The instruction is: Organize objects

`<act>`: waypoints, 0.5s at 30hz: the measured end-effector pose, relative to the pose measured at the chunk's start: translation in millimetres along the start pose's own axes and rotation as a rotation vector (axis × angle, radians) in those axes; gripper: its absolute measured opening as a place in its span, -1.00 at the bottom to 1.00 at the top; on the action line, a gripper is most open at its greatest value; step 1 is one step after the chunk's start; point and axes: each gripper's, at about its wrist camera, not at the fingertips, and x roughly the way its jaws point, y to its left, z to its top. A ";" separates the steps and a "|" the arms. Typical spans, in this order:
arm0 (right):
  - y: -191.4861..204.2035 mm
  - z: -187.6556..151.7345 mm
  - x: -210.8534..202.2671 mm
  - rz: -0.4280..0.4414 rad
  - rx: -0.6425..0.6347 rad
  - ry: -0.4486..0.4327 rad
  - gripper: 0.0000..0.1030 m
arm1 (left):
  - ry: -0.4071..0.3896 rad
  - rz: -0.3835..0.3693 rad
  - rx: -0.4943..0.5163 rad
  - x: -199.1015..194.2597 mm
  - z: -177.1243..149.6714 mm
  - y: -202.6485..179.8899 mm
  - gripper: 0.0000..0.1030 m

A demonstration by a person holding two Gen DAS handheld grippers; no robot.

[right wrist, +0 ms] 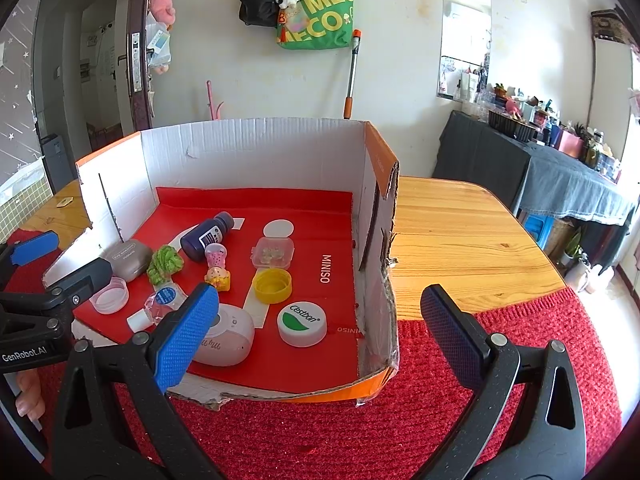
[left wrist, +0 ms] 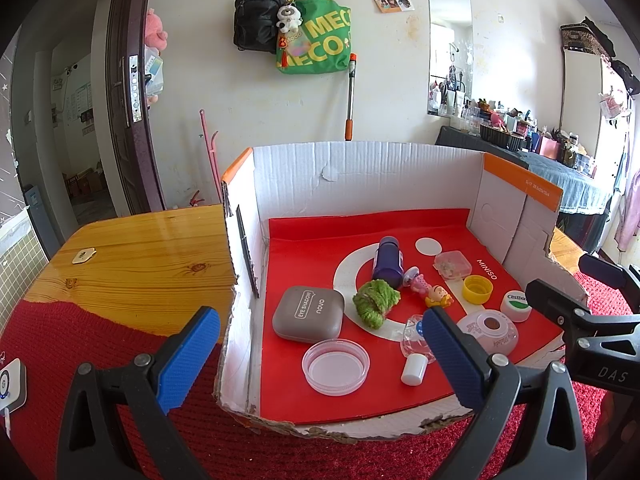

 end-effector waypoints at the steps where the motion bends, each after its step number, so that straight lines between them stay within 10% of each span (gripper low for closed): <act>1: -0.4 0.3 0.1 0.000 -0.001 -0.001 1.00 | -0.001 0.000 0.000 -0.2 -0.1 0.4 1.00; 15: -1.4 -1.9 -2.9 -0.004 0.003 -0.018 1.00 | -0.021 0.005 -0.005 -5.2 0.3 1.0 1.00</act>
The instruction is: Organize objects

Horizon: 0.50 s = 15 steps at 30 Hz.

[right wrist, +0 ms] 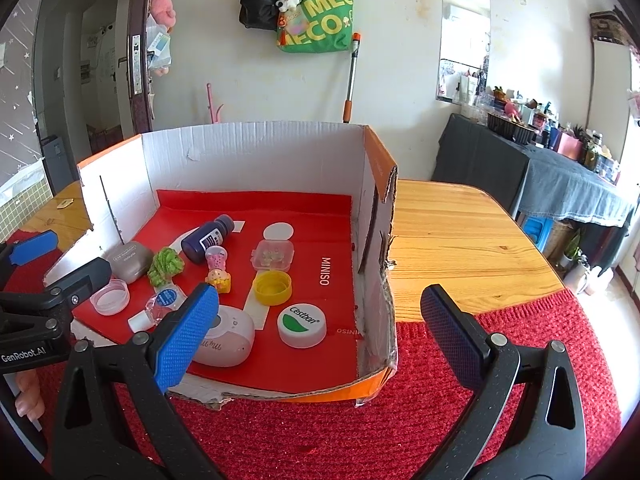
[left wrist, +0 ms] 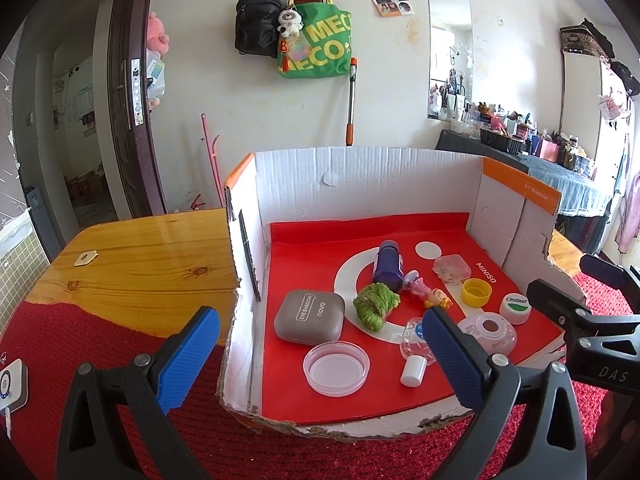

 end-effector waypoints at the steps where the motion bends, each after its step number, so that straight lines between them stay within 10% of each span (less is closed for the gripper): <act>1: -0.2 -0.2 -0.6 0.001 0.001 -0.003 1.00 | -0.004 0.001 -0.001 -0.9 0.3 0.0 1.00; 15: 0.6 7.3 -40.9 0.019 0.016 -0.051 1.00 | -0.018 -0.023 -0.015 -41.4 4.2 0.4 1.00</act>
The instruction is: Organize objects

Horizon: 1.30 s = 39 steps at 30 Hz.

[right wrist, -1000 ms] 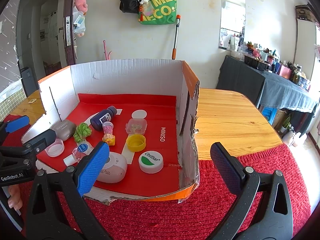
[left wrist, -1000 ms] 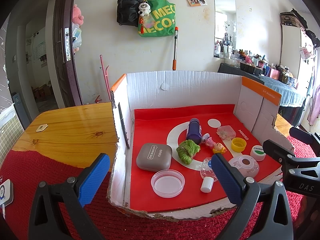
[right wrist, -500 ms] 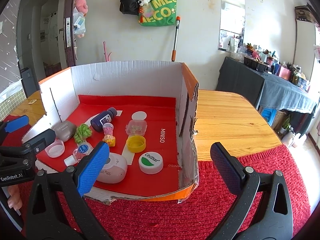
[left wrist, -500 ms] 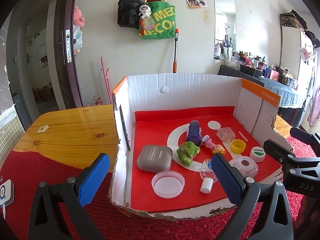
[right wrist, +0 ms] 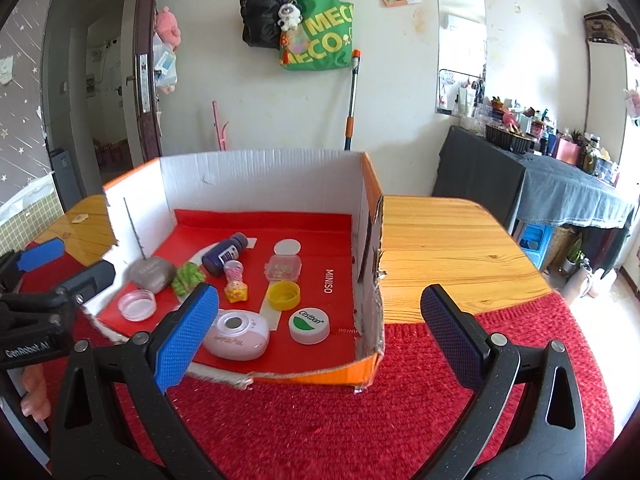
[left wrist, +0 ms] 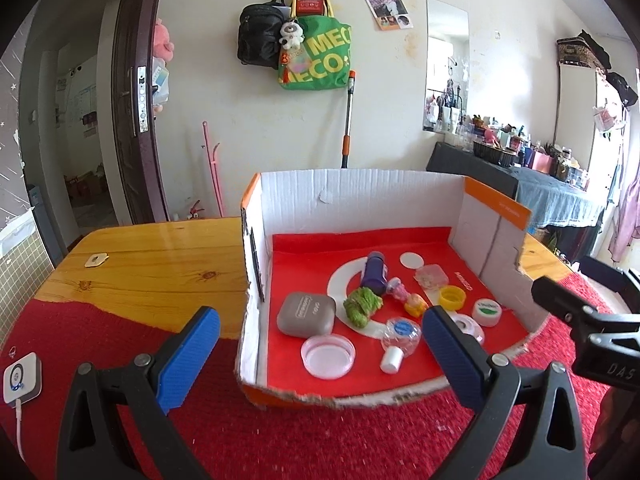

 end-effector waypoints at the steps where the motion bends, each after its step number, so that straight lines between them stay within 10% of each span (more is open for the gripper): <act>1: 0.6 0.7 -6.4 -0.002 -0.001 -0.001 1.00 | 0.010 0.000 0.006 -4.1 -1.5 -1.5 1.00; 19: 4.2 -60.1 5.5 -0.022 0.010 0.316 1.00 | 0.338 -0.012 -0.048 19.3 -63.1 -5.1 1.00; 39: -4.3 -69.8 24.0 -0.062 0.057 0.385 1.00 | 0.368 0.044 -0.030 32.6 -70.5 -6.7 1.00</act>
